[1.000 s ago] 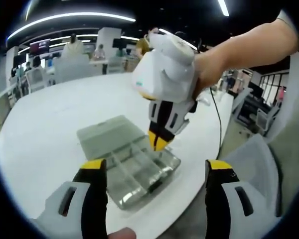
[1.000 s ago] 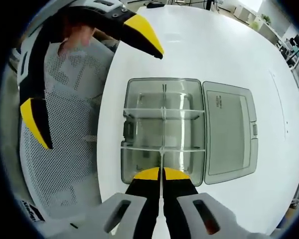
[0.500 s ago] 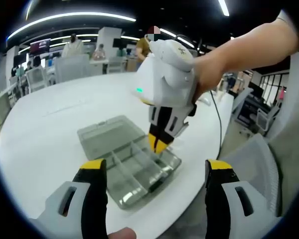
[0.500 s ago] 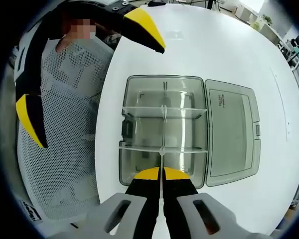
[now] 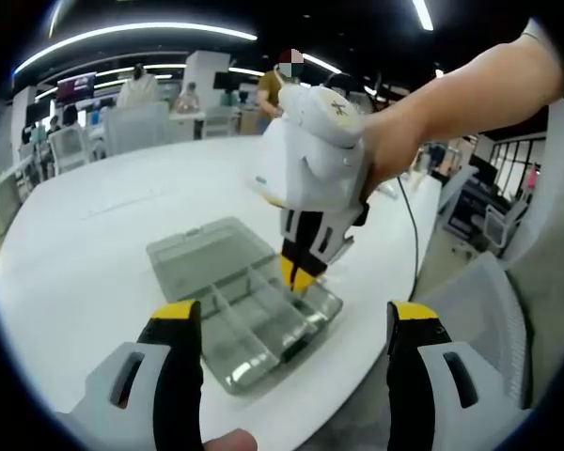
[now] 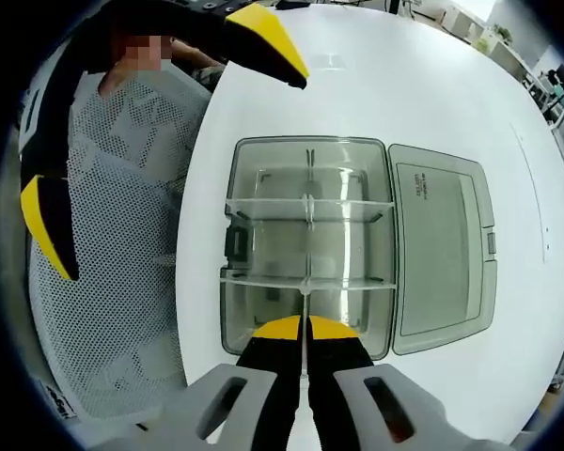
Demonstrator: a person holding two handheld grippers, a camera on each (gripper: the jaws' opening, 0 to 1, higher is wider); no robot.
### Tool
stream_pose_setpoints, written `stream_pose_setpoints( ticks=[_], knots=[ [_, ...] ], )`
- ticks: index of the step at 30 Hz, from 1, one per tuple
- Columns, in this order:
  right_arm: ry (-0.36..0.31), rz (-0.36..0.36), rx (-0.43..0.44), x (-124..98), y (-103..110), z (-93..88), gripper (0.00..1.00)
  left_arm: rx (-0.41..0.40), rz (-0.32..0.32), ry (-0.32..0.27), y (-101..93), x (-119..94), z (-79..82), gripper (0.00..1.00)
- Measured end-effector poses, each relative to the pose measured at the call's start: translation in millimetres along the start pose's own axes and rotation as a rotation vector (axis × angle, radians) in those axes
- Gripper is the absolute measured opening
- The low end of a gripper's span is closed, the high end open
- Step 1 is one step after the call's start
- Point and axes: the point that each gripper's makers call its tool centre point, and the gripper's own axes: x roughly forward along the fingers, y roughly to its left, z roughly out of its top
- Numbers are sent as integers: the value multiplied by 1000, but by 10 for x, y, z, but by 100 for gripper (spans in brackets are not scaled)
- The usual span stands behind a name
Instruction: Insert the divider into the dual guide fixture by aligning both edges with the guide slots and pushing it downward to the bottom, including one-sided entry, uneven engagement, binding, and posture correction.
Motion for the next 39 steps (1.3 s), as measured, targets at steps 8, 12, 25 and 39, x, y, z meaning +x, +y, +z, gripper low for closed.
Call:
stream_pose_setpoints(
  ticks=[8, 12, 25, 39],
  knots=[
    [-2, -2, 7, 33, -1, -18, 0, 2, 2, 0, -1, -4, 9, 80],
    [-3, -3, 11, 47, -3, -24, 0, 3, 3, 2, -3, -10, 4, 80],
    [-3, -12, 11, 51, -2, -19, 0, 2, 2, 6, 5, -11, -13, 79],
    [-4, -27, -1, 48, 12, 1, 0, 1, 3, 6, 7, -36, -27, 79]
  ],
)
